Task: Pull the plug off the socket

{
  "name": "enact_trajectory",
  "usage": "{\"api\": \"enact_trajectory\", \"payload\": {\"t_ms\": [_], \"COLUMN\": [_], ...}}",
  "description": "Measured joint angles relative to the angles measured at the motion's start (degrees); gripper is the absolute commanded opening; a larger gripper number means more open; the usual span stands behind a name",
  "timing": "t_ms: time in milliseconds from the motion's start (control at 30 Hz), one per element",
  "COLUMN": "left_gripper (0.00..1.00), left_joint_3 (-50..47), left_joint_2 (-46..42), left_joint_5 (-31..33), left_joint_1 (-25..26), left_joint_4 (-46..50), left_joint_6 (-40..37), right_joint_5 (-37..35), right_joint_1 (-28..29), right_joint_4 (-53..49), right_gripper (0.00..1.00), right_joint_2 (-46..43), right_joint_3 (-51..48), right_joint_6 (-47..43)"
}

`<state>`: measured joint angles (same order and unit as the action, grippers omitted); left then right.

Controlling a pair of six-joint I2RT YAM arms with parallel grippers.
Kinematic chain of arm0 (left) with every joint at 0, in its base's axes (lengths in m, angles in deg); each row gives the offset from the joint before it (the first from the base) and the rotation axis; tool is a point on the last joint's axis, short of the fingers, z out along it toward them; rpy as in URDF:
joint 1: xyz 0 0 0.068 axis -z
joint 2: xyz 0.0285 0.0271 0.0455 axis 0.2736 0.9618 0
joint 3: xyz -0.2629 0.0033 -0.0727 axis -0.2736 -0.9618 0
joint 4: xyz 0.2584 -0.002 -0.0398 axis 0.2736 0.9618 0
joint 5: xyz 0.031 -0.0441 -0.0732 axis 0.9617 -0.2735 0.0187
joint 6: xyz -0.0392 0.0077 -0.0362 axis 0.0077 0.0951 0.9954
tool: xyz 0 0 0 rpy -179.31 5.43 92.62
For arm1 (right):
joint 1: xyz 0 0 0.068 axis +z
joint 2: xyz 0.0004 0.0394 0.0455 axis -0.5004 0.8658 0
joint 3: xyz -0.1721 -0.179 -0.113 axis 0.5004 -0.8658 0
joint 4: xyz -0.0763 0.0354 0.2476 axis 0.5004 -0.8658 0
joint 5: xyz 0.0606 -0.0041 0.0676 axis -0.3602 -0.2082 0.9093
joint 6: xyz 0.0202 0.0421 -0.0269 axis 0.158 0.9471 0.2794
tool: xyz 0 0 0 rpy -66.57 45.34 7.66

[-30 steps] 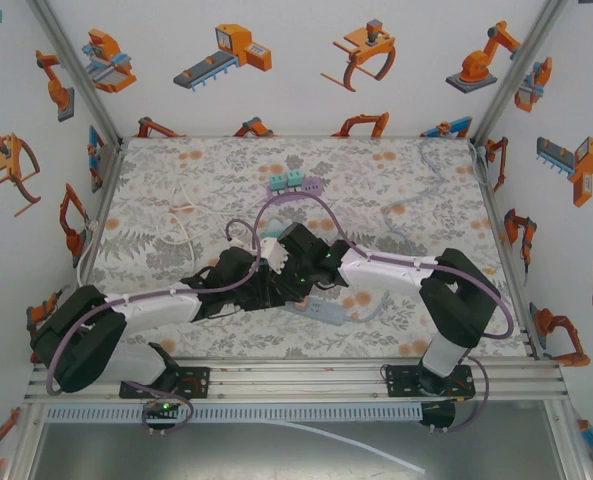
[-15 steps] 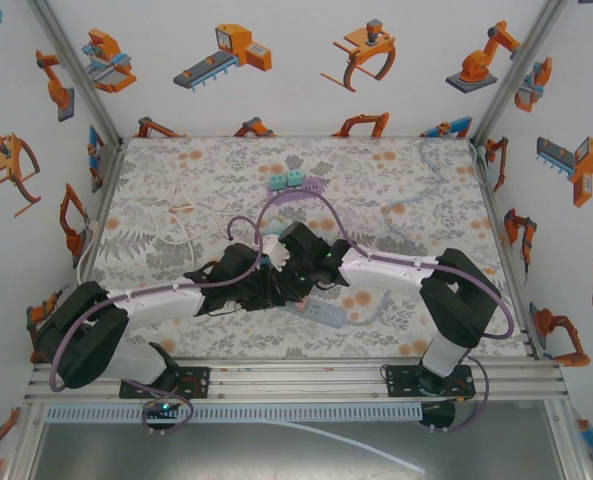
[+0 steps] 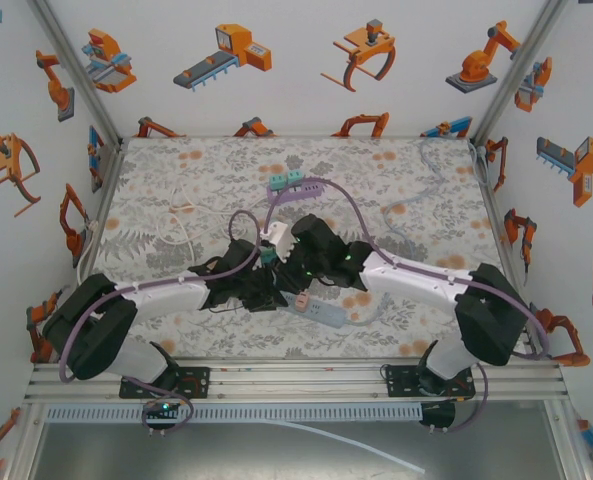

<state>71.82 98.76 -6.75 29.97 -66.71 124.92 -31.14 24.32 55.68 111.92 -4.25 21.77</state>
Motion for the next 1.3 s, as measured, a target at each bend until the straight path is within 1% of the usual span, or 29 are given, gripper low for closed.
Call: {"api": "enact_trajectory", "payload": {"t_ms": [100,167,267,333,433,500,600,700,800,900,1000,1067,1233,1300], "left_gripper": [0.35,0.37,0.41,0.43,0.48,0.56,0.62,0.70,0.78,0.88,0.97,1.00,0.98,0.97], "left_joint_3": [-0.04,-0.35,-1.14,-1.29,-1.31,-1.31,-1.31,-1.27,-1.16,-0.87,-0.33,0.20,1.27,1.29], "left_joint_2": [-0.07,-0.55,-2.19,-3.37,-5.84,-7.85,-11.85,-17.20,-22.23,-26.05,-29.14,-30.69,-31.98,-31.95], "left_joint_5": [-0.15,0.07,1.25,2.91,5.79,7.91,9.79,9.81,8.37,6.14,4.07,3.08,2.14,1.95], "left_joint_1": [-0.04,-0.02,0.31,0.74,0.76,0.76,0.72,0.61,0.55,0.50,0.35,0.17,-0.15,-0.20], "left_joint_4": [-0.07,-0.26,-1.03,-0.39,3.10,6.51,11.02,13.53,14.80,15.37,15.56,15.63,16.09,16.46], "left_joint_6": [0.04,0.02,-0.26,-1.27,-3.17,-4.61,-5.90,-6.73,-7.45,-8.35,-9.27,-9.64,-10.32,-10.62], "right_joint_5": [-0.17,-0.57,-2.62,-3.96,-5.27,-5.66,-5.07,-2.43,0.92,4.02,6.60,7.61,9.31,9.60], "right_joint_1": [-0.22,-0.24,-1.81,-4.83,-11.50,-16.81,-23.85,-29.75,-34.49,-36.96,-37.40,-37.40,-37.40,-37.40], "right_joint_4": [0.61,2.01,4.13,5.68,7.58,8.66,8.55,6.88,6.23,6.01,6.03,6.10,8.39,9.38], "right_gripper": [0.00,0.00,0.00,0.00,0.00,0.00,0.00,0.00,0.00,0.00,0.03,0.06,0.19,0.28], "right_joint_2": [-1.27,-2.38,-5.99,-9.14,-13.18,-15.21,-16.17,-14.56,-10.36,-4.17,1.95,4.68,7.28,7.80], "right_joint_3": [0.00,0.00,-0.48,-1.14,-2.58,-4.28,-6.84,-8.20,-8.74,-8.74,-8.74,-8.81,-8.92,-8.94], "right_joint_6": [0.44,1.42,5.46,9.70,17.31,22.64,29.51,34.80,38.25,39.71,40.37,40.59,40.92,40.89]}}
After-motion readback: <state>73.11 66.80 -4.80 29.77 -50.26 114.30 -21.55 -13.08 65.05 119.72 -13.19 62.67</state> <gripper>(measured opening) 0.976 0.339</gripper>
